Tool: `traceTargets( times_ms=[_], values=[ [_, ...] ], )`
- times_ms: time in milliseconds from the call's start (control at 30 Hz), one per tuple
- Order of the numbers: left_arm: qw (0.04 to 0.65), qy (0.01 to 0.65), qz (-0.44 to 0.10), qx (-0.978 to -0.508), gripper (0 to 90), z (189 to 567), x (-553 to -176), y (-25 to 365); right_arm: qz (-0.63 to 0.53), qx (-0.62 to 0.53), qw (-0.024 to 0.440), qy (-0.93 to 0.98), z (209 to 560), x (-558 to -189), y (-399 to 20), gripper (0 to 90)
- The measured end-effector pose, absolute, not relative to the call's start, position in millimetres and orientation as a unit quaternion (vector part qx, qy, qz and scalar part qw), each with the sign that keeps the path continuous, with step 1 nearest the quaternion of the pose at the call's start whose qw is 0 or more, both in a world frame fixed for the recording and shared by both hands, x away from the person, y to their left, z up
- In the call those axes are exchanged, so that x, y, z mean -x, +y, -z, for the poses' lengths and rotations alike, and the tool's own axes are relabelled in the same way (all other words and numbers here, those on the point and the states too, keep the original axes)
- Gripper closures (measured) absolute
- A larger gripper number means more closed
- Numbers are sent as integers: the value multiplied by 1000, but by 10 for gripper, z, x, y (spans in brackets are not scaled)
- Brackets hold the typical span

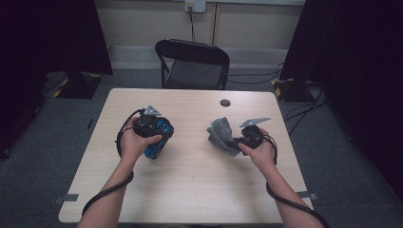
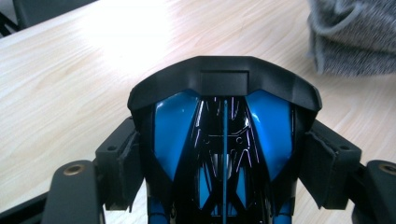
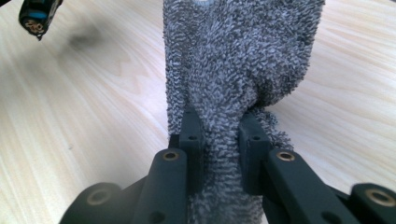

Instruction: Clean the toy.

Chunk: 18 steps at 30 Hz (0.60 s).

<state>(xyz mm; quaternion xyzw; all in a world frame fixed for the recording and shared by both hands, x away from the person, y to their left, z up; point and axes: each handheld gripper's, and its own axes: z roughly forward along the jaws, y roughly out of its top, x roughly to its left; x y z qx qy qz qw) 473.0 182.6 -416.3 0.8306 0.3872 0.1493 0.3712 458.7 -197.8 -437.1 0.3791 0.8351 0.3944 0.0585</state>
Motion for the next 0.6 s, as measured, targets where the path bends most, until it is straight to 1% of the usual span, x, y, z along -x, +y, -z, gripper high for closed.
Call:
traceTargets(
  times_ms=[300,600],
  values=[
    [354,399,-145,-833,255,4264,-4747,1914,-398,-393,70,826,4395,-4590,-2107,754],
    [343,403,-136,-837,255,4371,-4851,1868,-394,-413,83,817,4467,-4620,-2240,752]
  ],
)
